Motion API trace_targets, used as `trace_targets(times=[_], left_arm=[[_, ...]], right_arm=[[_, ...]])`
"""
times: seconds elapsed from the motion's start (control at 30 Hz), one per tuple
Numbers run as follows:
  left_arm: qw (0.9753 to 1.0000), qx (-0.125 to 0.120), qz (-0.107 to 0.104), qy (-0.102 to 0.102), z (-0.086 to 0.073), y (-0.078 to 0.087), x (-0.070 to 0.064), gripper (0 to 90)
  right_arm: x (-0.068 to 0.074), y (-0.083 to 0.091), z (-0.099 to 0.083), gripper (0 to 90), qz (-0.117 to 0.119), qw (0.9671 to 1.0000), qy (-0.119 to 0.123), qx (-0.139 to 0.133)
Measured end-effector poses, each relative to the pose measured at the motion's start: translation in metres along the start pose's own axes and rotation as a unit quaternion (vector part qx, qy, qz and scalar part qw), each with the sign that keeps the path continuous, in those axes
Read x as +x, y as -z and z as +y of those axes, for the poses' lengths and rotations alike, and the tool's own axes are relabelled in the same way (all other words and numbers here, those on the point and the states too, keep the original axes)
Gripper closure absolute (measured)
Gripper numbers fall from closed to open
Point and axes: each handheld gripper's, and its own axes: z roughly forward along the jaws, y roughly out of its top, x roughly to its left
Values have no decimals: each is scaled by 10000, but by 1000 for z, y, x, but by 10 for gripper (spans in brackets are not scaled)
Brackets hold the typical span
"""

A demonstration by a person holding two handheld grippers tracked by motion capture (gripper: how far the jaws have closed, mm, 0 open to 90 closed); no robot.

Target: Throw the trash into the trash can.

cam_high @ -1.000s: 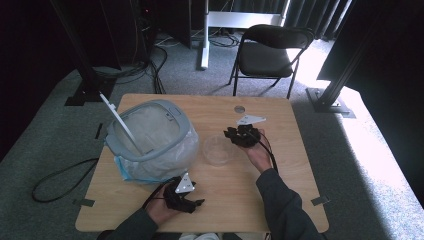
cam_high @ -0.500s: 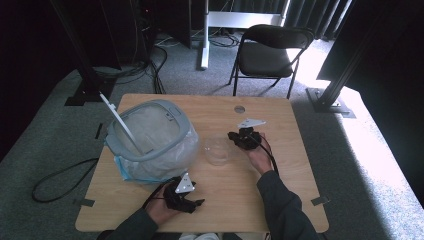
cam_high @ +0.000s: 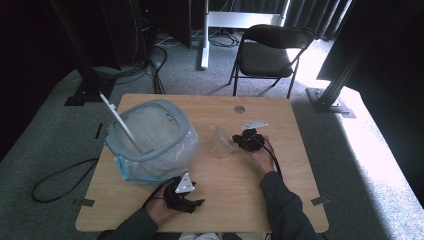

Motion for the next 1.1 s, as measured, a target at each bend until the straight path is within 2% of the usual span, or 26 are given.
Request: trace_targets(times=[0.17,0.37,0.47,0.5,0.6,0.67,0.7,0.77,0.8,0.93,1.1], left_arm=[[10000,1,1,0,0,0,0,288],[10000,-6,0,7,0,0,0,289],[10000,-4,0,8,0,0,0,289],[10000,-3,0,6,0,0,0,289],[10000,-5,0,17,0,0,0,289],[10000,0,7,2,0,0,0,289],[10000,8,6,0,0,0,0,289],[10000,14,8,0,0,0,0,289],[10000,12,13,-6,0,0,0,289],[10000,19,11,-10,0,0,0,289],[10000,20,18,-17,0,0,0,288]], right_arm=[[0,1,-1,808,-68,10000,-1,-2],[-4,29,11,721,-103,9980,-195,-591],[2,45,20,679,97,9953,-175,-947],[4,47,23,655,253,9945,-109,-1011],[15,41,33,593,384,9955,158,-857],[18,31,39,593,272,9970,333,-651],[18,25,40,621,204,9976,362,-549],[14,16,41,796,201,9986,331,-363],[13,13,41,825,187,9987,312,-351],[15,9,43,834,62,9986,403,-349],[17,9,45,835,82,9985,448,-315]])
